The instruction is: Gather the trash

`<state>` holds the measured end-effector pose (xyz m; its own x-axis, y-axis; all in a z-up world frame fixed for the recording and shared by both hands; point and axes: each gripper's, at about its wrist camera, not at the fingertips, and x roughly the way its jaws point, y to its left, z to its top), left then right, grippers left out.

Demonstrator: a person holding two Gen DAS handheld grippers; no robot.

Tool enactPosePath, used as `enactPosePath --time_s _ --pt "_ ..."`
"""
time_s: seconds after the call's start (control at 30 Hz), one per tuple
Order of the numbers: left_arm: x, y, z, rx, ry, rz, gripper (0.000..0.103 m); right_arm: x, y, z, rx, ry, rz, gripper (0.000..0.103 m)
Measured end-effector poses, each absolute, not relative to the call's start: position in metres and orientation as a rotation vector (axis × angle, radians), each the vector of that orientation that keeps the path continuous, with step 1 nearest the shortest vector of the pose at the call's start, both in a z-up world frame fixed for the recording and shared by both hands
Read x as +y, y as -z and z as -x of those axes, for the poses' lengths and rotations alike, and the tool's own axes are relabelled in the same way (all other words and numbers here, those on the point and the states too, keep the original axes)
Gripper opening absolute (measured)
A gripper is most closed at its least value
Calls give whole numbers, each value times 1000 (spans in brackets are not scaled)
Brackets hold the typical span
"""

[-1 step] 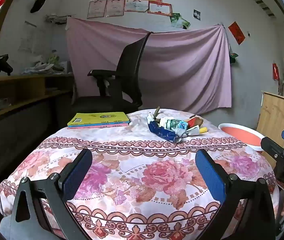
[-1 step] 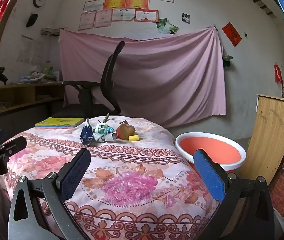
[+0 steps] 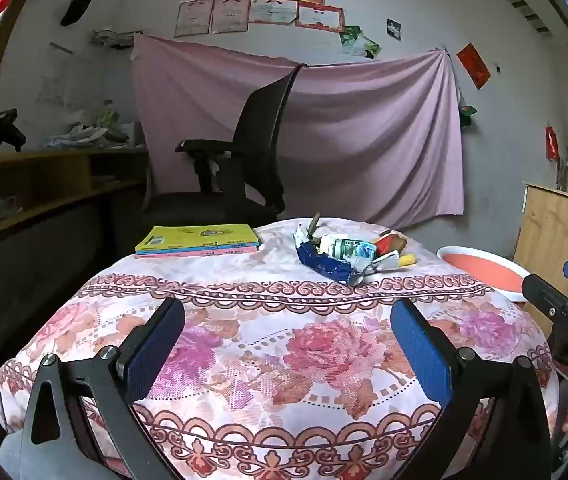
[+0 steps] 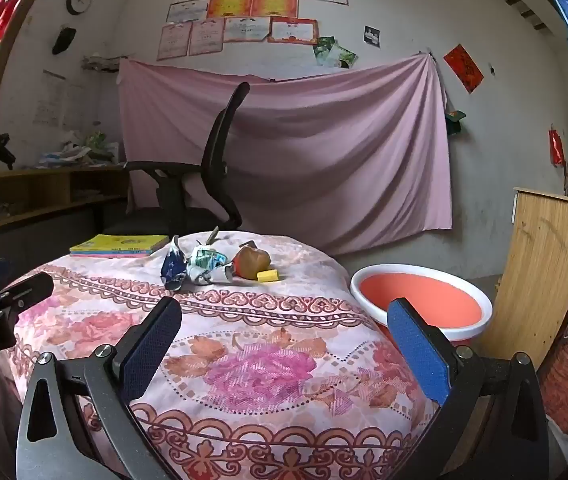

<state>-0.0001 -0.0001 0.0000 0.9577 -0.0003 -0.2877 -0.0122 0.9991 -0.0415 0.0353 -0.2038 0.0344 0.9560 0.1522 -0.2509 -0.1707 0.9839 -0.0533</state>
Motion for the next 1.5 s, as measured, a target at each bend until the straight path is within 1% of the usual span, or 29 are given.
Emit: enactPosePath --time_s 1.5 --pt "0 0 0 290 -8 41 101 -206 -31 -37 258 -163 71 103"
